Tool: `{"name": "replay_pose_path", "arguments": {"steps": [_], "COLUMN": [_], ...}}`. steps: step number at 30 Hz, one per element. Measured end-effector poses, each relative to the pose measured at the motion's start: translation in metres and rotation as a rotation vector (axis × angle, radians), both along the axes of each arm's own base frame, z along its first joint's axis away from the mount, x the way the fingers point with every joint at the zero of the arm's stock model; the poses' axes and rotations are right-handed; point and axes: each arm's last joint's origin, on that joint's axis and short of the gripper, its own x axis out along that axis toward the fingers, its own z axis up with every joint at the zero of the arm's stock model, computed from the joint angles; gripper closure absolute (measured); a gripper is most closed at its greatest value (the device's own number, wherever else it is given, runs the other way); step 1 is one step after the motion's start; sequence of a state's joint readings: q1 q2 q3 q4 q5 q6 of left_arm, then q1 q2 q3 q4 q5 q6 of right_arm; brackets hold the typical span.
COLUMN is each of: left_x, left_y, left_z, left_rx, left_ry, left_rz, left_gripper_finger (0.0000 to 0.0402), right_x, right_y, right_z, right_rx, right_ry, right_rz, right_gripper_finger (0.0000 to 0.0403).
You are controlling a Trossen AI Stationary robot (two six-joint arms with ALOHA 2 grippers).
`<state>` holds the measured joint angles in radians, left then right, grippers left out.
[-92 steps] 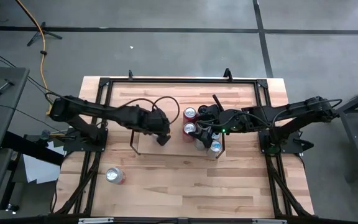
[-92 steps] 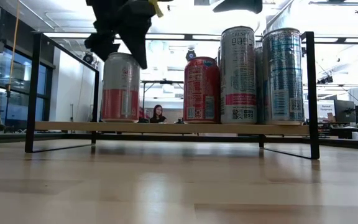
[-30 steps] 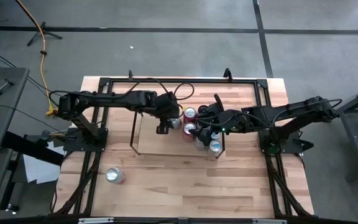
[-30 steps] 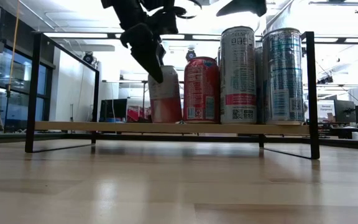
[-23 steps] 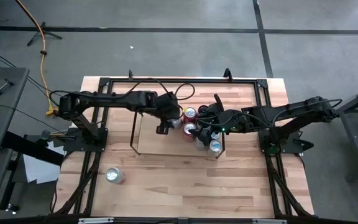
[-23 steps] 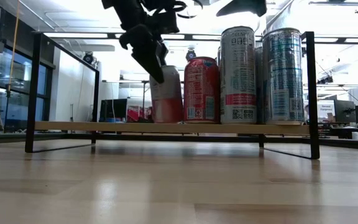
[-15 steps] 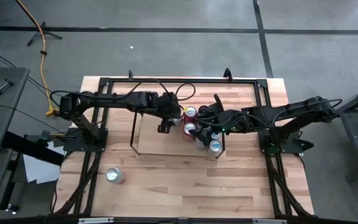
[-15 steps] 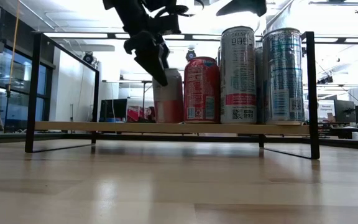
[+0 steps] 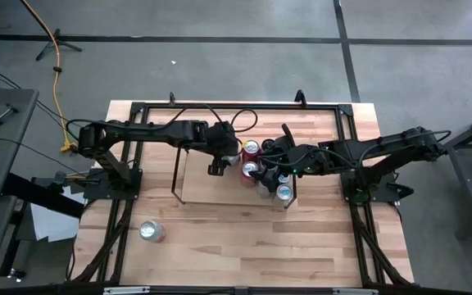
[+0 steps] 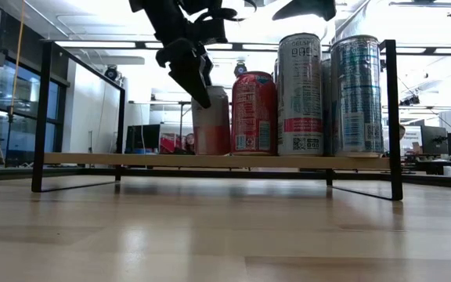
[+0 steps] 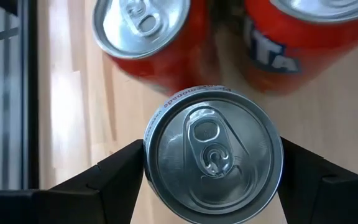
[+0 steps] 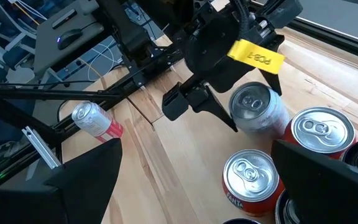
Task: Place canned beverage on shelf
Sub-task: Put the pink soda can on the shelf
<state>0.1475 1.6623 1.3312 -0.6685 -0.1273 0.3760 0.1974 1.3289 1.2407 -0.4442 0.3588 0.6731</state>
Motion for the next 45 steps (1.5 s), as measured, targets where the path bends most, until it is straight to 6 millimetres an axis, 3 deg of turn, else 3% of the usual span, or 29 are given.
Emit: {"name": "replay_pose_path", "arguments": {"steps": [26,37,45], "left_x": [0.0006,0.0009,0.0007], "left_y": [0.0004,0.0007,0.002], "left_z": [0.0006,0.0014,0.0016], "left_rx": [-0.014,-0.008,0.03], "left_ry": [-0.009,-0.017,-0.011], "left_rz": [-0.036,-0.028,-0.002], "left_gripper_finger": [0.013,0.0061,0.0031], "right_x": [0.0,0.0,0.0], "right_y": [0.0,0.0,0.0], "right_z": [0.0,0.0,0.0], "right_rx": [0.007,0.007,0.007], "right_ry": [-0.002,-0.002,-0.002], "right_rz": [-0.004,-0.004,-0.005], "right_gripper_finger": [0.0004,0.0004,0.0004]}}
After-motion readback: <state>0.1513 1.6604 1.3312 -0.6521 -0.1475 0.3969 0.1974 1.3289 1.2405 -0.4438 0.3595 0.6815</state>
